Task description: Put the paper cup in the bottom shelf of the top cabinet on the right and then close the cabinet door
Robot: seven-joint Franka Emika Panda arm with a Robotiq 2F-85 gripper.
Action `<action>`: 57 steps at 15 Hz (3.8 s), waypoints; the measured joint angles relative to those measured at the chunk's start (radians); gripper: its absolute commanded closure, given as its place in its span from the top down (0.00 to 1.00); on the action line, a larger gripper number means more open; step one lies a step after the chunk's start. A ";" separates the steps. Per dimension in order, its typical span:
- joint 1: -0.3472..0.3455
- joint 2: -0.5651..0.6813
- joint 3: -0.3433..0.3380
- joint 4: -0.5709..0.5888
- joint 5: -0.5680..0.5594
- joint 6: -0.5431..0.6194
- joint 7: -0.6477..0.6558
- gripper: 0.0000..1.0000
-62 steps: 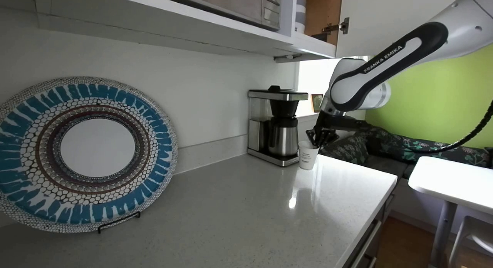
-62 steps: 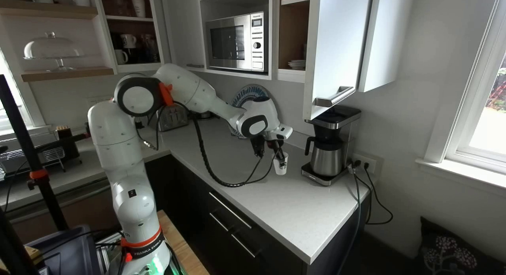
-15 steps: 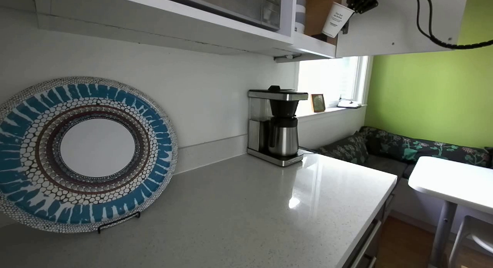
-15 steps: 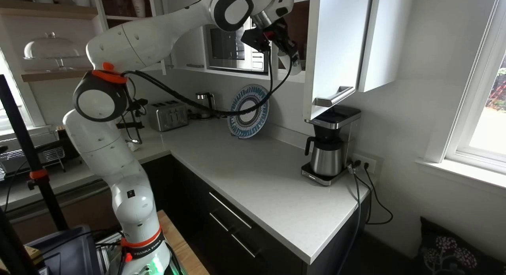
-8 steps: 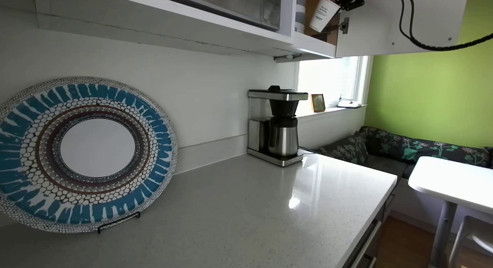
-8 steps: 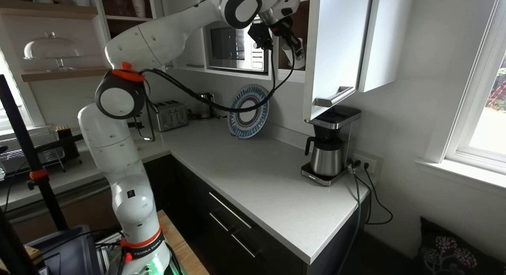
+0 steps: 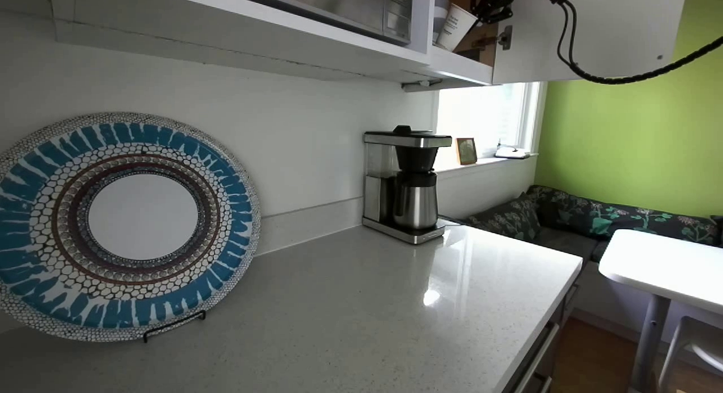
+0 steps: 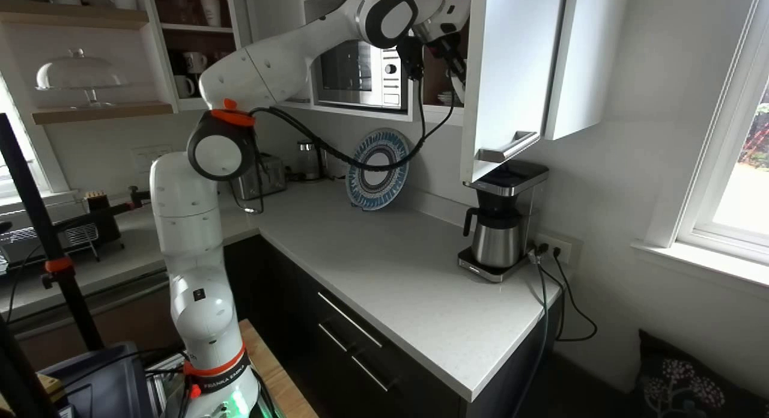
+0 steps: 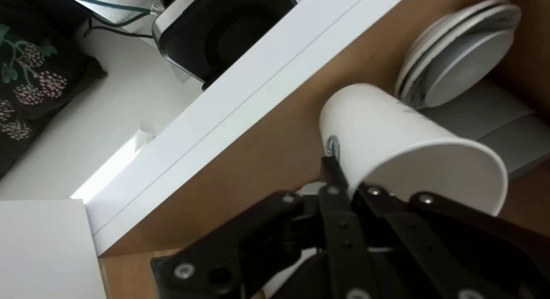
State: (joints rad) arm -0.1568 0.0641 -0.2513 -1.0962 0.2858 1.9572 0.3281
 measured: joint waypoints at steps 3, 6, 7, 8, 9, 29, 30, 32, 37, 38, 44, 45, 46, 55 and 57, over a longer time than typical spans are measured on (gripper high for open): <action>-0.002 0.051 -0.005 0.051 0.000 0.000 0.059 0.06; -0.006 0.093 -0.009 0.103 0.000 -0.004 0.105 0.32; -0.008 0.106 -0.009 0.119 0.000 -0.010 0.120 0.37; -0.010 0.119 -0.009 0.136 0.000 -0.022 0.132 0.46; -0.012 0.131 -0.009 0.153 0.000 -0.035 0.142 0.52; -0.111 0.330 0.033 0.454 0.018 -0.116 0.318 1.00; -0.115 0.331 0.031 0.458 0.018 -0.117 0.319 1.00; -0.123 0.331 0.030 0.468 0.019 -0.117 0.319 1.00; -0.128 0.330 0.031 0.499 0.021 -0.117 0.317 1.00; -0.128 0.328 0.031 0.505 0.021 -0.117 0.313 1.00; -0.156 0.297 0.031 0.520 0.024 -0.119 0.177 1.00; -0.168 0.290 0.032 0.519 0.029 -0.125 0.128 1.00; -0.181 0.282 0.033 0.519 0.038 -0.137 0.076 1.00; -0.279 0.159 0.045 0.471 0.207 -0.394 -0.221 1.00; -0.284 0.121 0.044 0.448 0.207 -0.443 -0.268 1.00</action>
State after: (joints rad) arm -0.4404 0.1850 -0.2078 -0.6480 0.4926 1.5143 0.0597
